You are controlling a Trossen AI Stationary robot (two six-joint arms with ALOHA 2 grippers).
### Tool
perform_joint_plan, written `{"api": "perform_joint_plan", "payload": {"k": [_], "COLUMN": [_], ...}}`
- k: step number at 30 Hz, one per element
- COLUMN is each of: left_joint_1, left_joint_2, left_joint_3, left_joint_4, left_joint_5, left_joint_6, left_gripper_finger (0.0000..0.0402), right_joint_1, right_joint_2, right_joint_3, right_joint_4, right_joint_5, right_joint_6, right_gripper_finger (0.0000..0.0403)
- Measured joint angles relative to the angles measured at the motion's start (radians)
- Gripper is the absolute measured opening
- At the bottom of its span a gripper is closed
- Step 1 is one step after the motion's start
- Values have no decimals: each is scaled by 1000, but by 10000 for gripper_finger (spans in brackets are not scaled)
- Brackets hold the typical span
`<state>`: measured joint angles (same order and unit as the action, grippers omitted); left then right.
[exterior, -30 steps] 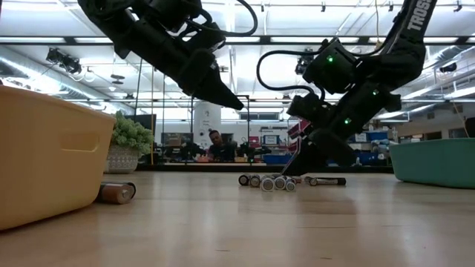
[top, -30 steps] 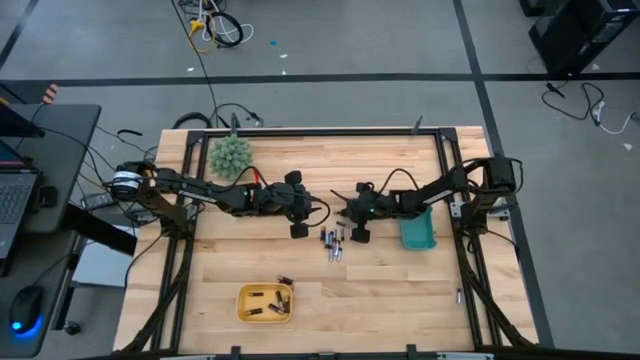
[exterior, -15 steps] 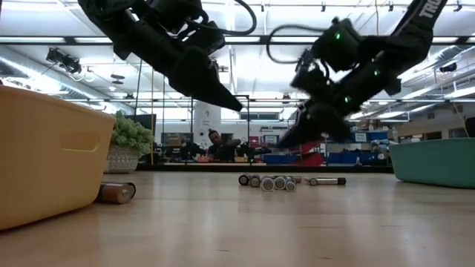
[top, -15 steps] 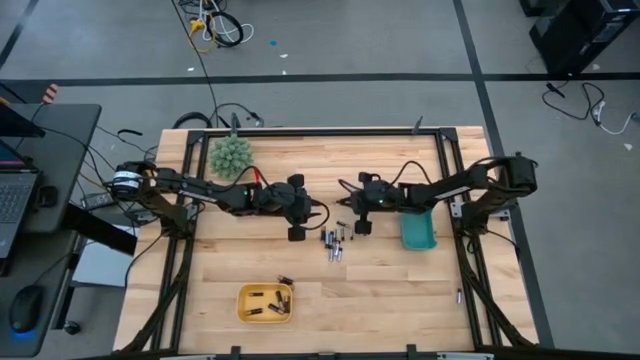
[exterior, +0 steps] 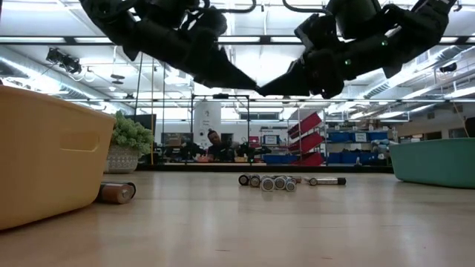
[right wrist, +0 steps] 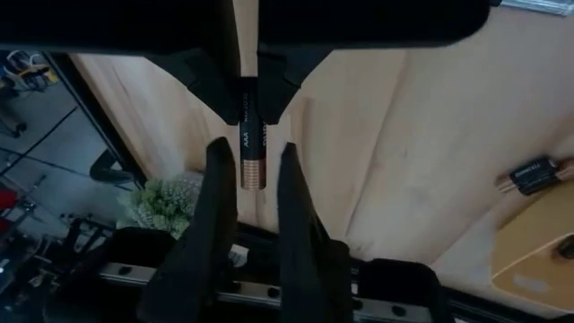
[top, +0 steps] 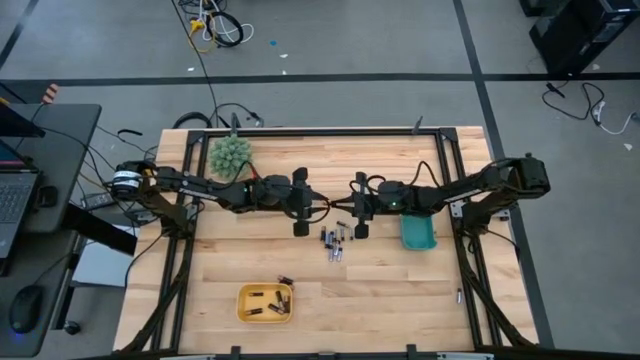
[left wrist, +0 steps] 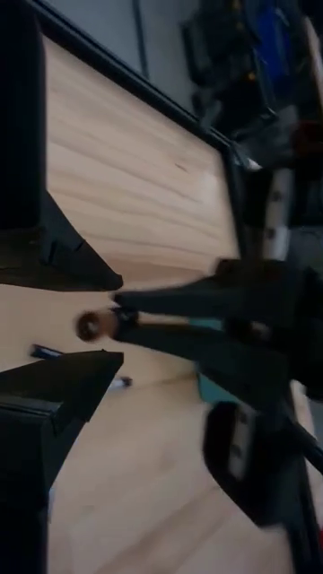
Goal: Sort batteries
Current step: Put the black battery into the yellow bin
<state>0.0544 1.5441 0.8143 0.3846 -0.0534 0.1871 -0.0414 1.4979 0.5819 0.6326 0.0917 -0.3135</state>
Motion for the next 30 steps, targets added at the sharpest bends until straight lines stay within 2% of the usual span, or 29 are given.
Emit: {"api": "perform_joint_plan", "payload": {"k": [13, 20, 26, 30], "left_joint_1": [0, 1, 1, 2], "left_joint_2": [0, 0, 0, 0], "left_joint_3": [0, 0, 0, 0], "left_joint_4": [12, 16, 15, 15], "left_joint_5": [14, 10, -10, -22], "left_joint_6": [16, 18, 19, 19], "left_gripper_finger": [105, 73, 16, 12], "right_joint_1": [0, 0, 0, 0], "right_joint_2": [0, 0, 0, 0], "right_joint_3": [0, 0, 0, 0], "right_joint_4": [31, 31, 28, 29], "right_joint_5": [-1, -1, -1, 5], "right_joint_6": [-12, -12, -11, 0], "right_gripper_finger": [7, 7, 8, 27]}}
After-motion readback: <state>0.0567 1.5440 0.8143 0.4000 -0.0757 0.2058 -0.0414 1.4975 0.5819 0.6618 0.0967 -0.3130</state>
